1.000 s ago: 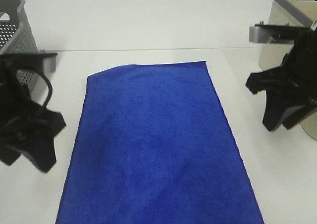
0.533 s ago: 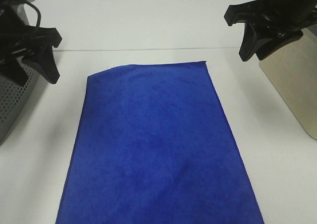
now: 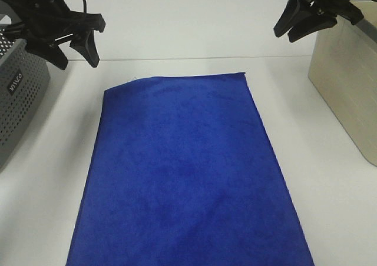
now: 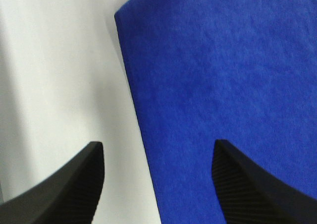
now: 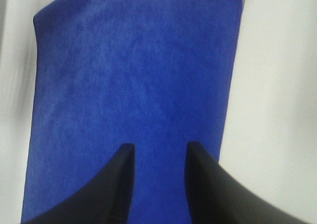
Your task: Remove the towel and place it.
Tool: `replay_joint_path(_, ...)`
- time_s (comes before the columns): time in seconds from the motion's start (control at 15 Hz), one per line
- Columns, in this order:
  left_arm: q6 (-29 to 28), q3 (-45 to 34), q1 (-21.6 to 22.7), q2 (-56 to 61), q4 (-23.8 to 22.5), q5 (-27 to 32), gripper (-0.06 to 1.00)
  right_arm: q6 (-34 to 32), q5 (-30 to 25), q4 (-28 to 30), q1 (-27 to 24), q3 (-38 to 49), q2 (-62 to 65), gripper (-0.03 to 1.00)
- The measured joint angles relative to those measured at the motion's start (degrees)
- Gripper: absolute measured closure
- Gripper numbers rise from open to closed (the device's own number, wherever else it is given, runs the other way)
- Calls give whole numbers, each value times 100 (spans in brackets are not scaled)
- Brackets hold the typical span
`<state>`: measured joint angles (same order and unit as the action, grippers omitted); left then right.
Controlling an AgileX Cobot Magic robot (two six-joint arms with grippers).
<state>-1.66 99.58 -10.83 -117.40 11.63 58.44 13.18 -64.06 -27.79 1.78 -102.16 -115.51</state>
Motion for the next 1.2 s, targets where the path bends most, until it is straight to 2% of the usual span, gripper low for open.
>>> replay_joint_path(0.47, -218, 1679, 23, -1627, 0, -17, 36, 29, -424, 430, -34, -2401, -1977, 58)
replay_joint_path(0.67, -378, 2177, 29, -2137, -6, -34, 34, -97, -418, 613, -34, -3077, -2567, 39)
replay_joint_path(0.8, -476, 2235, 29, -2269, -115, -115, 34, -155, -223, 945, 17, -3295, -2848, 33)
replay_joint_path(1.0, -556, 2235, 57, -2338, -367, -166, 34, -46, 235, 1014, 183, -3386, -3088, 33)
replay_joint_path(1.2, -613, 2246, 63, -2424, -493, -527, 34, 57, 728, 1066, 309, -3438, -3329, 32)
